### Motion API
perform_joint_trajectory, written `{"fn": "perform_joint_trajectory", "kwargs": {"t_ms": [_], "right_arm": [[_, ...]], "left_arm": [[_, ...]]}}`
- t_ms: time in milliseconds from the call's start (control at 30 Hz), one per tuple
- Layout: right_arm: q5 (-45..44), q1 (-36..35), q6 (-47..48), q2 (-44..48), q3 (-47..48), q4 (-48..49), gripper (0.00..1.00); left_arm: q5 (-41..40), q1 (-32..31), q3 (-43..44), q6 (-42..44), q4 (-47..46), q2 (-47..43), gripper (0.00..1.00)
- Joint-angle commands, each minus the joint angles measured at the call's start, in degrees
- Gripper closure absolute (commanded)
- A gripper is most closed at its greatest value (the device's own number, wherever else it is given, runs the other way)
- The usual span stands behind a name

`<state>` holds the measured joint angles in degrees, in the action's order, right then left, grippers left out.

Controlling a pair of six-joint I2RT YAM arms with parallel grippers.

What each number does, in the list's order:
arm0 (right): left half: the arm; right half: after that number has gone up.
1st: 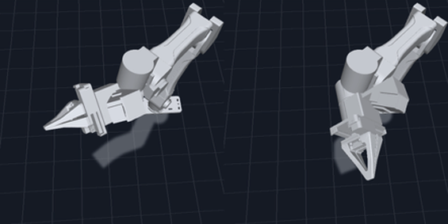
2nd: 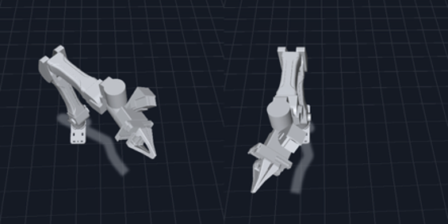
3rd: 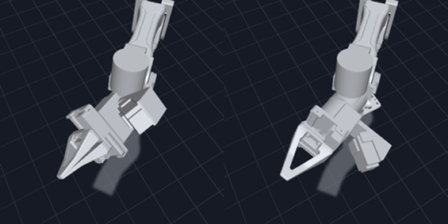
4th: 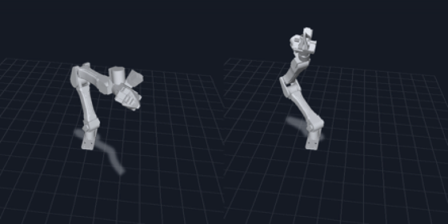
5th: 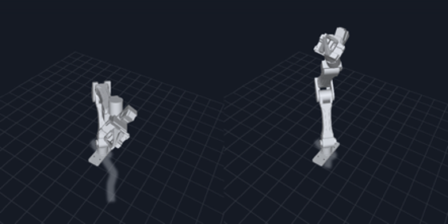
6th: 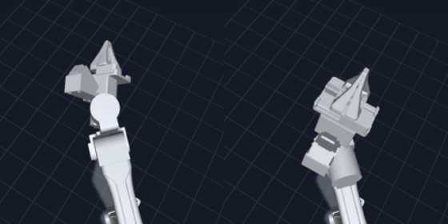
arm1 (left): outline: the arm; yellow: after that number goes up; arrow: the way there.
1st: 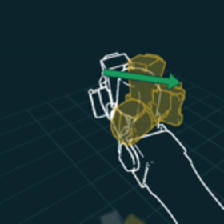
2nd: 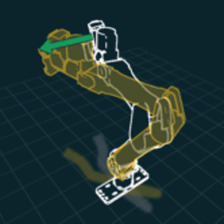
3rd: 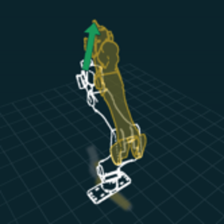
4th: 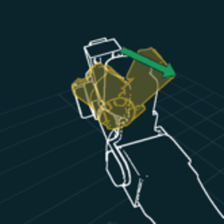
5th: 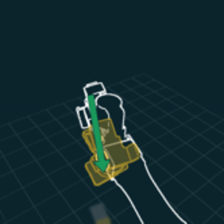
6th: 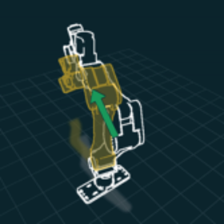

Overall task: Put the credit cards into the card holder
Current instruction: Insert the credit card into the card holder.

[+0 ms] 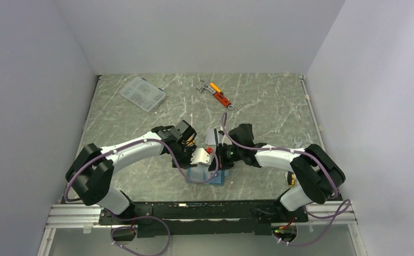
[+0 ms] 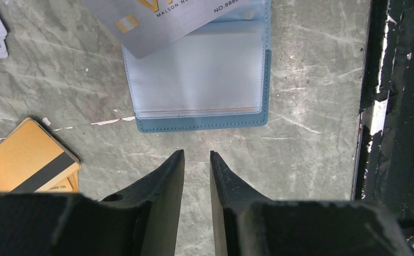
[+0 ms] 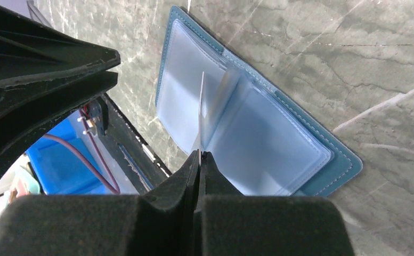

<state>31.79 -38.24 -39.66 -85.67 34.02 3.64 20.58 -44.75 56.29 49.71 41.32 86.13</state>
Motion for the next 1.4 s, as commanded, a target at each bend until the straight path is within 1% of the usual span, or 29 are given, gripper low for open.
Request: {"fn": "perform_joint_trajectory", "kwargs": {"t_ms": [0,100,200,467,733,1000,1367], "right_arm": [[-1.6,-0.1,0.0,2.9,1.2,1.3,1.0],[-2.5,0.1,-1.2,4.7,-0.7,1.3,1.0],[-1.6,0.2,-1.6,5.0,-1.8,1.5,1.0],[2.7,1.8,-0.6,2.8,-2.6,1.2,1.0],[5.3,2.4,-0.8,0.0,-1.9,2.3,1.0],[6.7,3.1,-0.8,0.3,-3.6,3.2,1.0],[10.6,3.8,-2.0,-3.0,-3.9,7.7,1.0]], "left_arm": [[2.5,-0.2,3.0,1.6,0.3,2.2,0.7],[3.3,-0.6,3.6,1.4,0.1,2.6,0.7],[2.7,-1.1,2.7,1.7,-0.6,3.2,0.7],[-1.7,-2.3,-2.2,2.8,-4.4,4.6,0.71],[-4.1,-4.4,-4.7,2.2,-7.3,5.8,0.71],[-4.6,-5.1,-5.4,2.0,-7.6,5.7,0.72],[-5.0,-5.8,-5.7,1.7,-7.7,6.4,0.74]]}}
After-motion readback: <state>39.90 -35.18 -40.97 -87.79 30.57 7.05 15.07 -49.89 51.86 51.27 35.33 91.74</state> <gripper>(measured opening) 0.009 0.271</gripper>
